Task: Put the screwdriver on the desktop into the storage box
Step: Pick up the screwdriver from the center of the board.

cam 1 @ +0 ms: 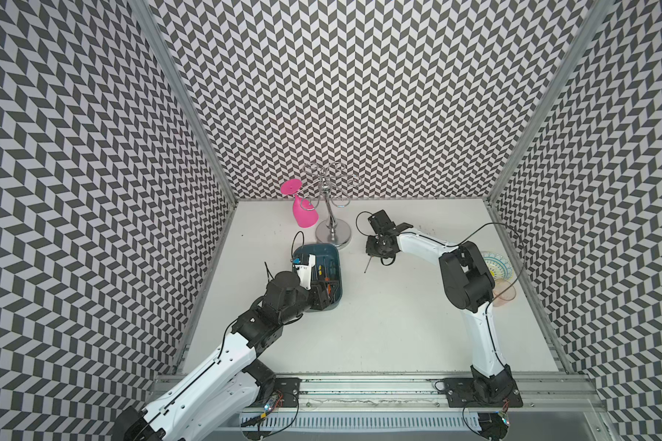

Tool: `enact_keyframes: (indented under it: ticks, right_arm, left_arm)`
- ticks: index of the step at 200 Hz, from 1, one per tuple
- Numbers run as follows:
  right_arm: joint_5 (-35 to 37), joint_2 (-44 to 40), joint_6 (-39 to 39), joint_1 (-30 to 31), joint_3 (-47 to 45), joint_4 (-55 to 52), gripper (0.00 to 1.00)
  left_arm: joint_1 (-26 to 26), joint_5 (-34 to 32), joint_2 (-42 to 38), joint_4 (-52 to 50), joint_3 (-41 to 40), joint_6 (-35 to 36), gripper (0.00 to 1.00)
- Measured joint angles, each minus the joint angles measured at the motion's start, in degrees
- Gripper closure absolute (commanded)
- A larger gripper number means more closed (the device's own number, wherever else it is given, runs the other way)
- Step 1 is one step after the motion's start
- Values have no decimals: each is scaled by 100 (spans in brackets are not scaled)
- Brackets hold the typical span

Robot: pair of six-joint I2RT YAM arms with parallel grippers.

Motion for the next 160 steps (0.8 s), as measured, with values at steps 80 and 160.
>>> enact_keyframes:
  ticks: [80, 160]
  right_arm:
    - [96, -138, -306, 35, -330, 328, 95]
    - [-881, -1665, -562, 378, -1700, 546, 96]
  left_arm:
    - [0, -22, 4, 9, -11, -2, 49]
    - [57, -592, -433, -459, 13, -192, 45]
